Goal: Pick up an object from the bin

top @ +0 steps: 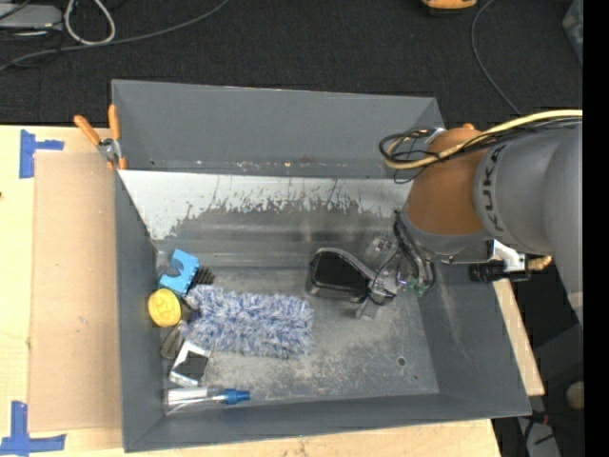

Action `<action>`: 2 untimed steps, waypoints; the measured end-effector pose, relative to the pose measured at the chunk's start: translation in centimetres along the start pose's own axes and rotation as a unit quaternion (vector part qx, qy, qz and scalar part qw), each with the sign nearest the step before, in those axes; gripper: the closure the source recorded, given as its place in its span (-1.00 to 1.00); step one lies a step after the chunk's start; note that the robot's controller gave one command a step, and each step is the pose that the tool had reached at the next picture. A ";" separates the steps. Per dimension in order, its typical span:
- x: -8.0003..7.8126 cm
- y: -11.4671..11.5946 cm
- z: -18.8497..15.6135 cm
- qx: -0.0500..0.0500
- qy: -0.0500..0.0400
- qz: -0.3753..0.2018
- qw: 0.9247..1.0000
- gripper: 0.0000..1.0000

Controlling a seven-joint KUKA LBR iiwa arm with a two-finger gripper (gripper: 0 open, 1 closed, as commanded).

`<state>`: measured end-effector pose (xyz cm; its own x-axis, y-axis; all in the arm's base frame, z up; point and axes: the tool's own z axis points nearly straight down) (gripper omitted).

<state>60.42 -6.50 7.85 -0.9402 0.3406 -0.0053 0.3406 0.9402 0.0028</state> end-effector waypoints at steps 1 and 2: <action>1.2 -0.2 0.8 0.000 0.000 0.073 0.997 1.00; 1.2 -0.2 0.8 0.000 0.000 0.073 0.997 1.00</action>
Offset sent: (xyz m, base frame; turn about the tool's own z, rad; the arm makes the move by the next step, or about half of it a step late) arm 0.0000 0.0000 0.0000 0.0000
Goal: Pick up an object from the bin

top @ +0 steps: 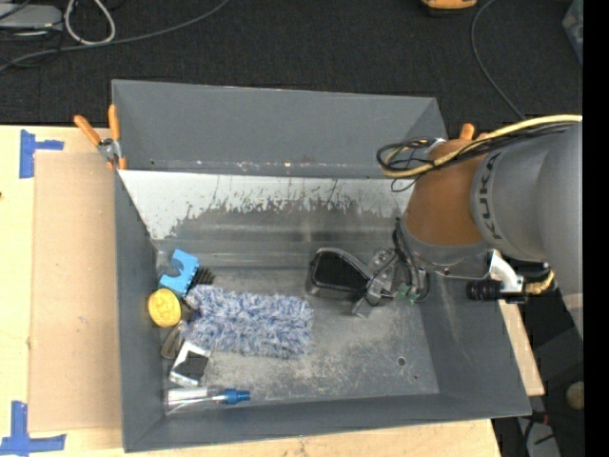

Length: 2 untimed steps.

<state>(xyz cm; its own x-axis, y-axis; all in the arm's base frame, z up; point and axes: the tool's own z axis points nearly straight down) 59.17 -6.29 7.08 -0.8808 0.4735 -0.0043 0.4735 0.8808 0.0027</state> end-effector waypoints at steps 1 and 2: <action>0.3 -0.1 -2.1 0.002 0.005 -0.001 1.000 1.00; 0.3 -0.1 -4.5 0.002 0.005 -0.002 1.000 1.00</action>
Offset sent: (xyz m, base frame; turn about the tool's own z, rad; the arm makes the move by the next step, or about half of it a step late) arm -0.0029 0.0002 0.0661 -0.0009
